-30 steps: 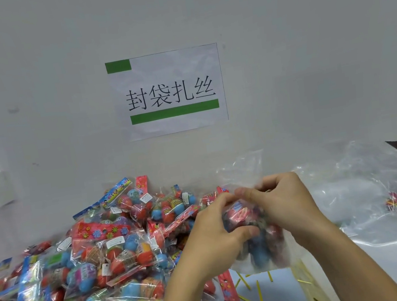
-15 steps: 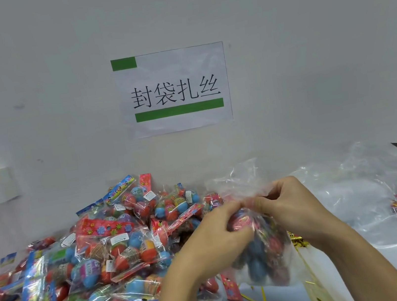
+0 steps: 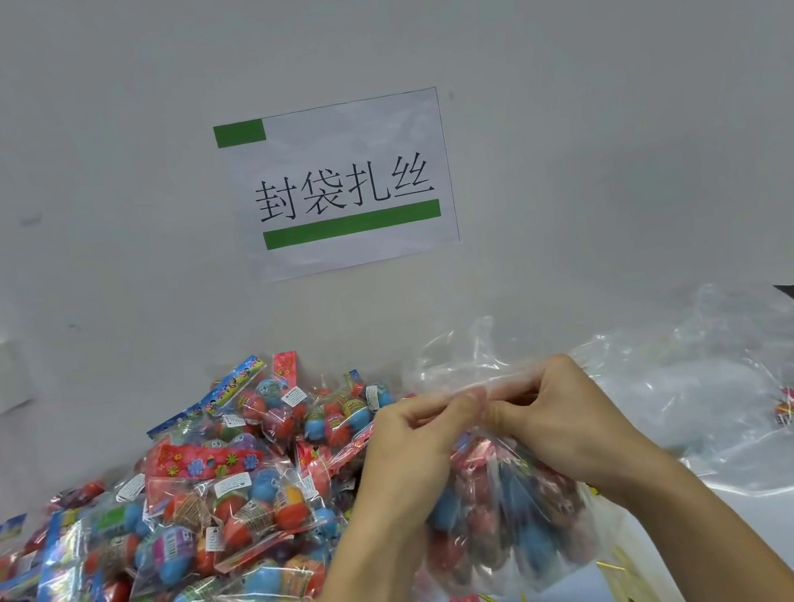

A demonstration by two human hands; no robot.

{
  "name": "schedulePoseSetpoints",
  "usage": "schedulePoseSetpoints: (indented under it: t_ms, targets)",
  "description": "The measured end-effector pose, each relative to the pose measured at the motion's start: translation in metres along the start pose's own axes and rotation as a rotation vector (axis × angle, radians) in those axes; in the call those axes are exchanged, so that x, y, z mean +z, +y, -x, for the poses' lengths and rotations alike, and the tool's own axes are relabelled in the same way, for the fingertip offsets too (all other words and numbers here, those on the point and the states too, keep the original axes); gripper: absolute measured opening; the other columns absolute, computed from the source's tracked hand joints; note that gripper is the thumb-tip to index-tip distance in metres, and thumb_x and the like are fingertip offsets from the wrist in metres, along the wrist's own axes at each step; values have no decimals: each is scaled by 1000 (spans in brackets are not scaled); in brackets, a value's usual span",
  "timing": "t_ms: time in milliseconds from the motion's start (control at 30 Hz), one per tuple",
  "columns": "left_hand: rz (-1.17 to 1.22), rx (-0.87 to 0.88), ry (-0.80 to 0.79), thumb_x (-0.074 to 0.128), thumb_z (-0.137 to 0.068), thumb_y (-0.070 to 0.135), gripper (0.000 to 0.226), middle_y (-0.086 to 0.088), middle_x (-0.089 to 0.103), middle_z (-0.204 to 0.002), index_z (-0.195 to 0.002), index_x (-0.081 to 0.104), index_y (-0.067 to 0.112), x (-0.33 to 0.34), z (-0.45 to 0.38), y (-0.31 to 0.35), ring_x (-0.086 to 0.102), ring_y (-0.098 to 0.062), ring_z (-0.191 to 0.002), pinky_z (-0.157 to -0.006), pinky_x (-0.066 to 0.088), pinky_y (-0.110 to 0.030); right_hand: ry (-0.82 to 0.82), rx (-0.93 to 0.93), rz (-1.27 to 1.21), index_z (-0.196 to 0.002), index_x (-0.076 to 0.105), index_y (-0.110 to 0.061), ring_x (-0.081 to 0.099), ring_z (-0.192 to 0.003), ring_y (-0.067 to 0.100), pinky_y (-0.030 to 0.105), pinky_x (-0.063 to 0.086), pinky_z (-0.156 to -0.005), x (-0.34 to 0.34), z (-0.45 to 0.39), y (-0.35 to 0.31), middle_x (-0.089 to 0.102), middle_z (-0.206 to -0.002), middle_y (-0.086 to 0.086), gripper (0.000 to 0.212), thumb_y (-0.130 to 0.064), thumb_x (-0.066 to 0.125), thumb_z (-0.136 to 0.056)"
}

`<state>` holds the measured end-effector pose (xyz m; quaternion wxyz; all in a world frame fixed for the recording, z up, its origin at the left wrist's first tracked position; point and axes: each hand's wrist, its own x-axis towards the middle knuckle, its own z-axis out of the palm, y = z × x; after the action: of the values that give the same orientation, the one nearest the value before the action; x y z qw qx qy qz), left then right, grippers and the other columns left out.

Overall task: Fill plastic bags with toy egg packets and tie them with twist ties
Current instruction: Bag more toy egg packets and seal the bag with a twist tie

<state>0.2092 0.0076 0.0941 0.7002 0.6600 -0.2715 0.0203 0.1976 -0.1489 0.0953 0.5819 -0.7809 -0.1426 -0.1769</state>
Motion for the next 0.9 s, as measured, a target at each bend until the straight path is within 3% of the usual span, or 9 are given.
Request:
schedulePoseSetpoints:
  t_ms: [100,200,300,400,533,600,733,900]
  targets:
    - [-143,-33,79,68,-92,17,16,-13,77,-91,-85,81,11,-7,-2,3,73,-19,-90,-84,58,-41,-22,-6,22,-87,83,-20,72,-69,6,22,51,-61,4,2,0,78,-78,-2,12,-13,74,-90]
    - [-290,-20,74,67,-94,18,19,-7,78,-81,-83,81,11,-12,-2,7,74,-16,-79,-77,56,-31,-15,-13,78,-81,83,-24,66,-65,-7,10,46,-58,11,1,0,76,-72,-11,11,-18,76,-87]
    - [-287,2,132,61,-97,9,30,2,76,-72,-74,79,16,-6,-1,10,72,-7,-72,-65,52,-19,2,-11,84,-72,80,-19,54,-47,1,16,39,-49,17,-1,2,65,-53,-8,19,-24,75,-89]
    - [-319,11,215,53,-100,10,38,-7,72,-67,-69,73,11,5,-3,6,63,-8,-62,-60,50,-27,25,-1,36,-69,77,-11,47,-51,11,26,37,-51,20,-1,0,61,-55,13,26,-31,76,-85]
    - [-186,-27,293,53,-101,13,28,-1,75,-74,-84,74,9,9,-6,0,70,-10,-73,-64,49,-18,57,-20,32,-58,76,-26,47,-48,2,16,37,-50,23,-2,0,59,-50,-9,29,-23,76,-87]
    - [-114,-53,339,56,-101,14,21,2,77,-79,-90,74,11,8,-6,-2,73,-11,-80,-68,52,-18,44,-22,21,-66,79,-22,49,-49,1,15,38,-52,24,-1,-2,62,-53,-8,23,-21,75,-88]
    - [-46,-59,393,60,-98,12,19,7,76,-73,-86,73,15,4,-6,-5,73,-4,-71,-58,50,-11,-8,3,6,-92,83,-21,65,-63,-2,10,44,-59,27,1,-5,76,-74,-8,13,-16,71,-92]
    - [-3,-32,382,67,-93,9,26,-3,77,-77,-71,79,15,0,-5,-4,75,-17,-79,-66,56,-20,37,2,-6,-92,83,-23,73,-83,3,14,52,-69,28,0,-4,78,-82,-11,10,-19,74,-91]
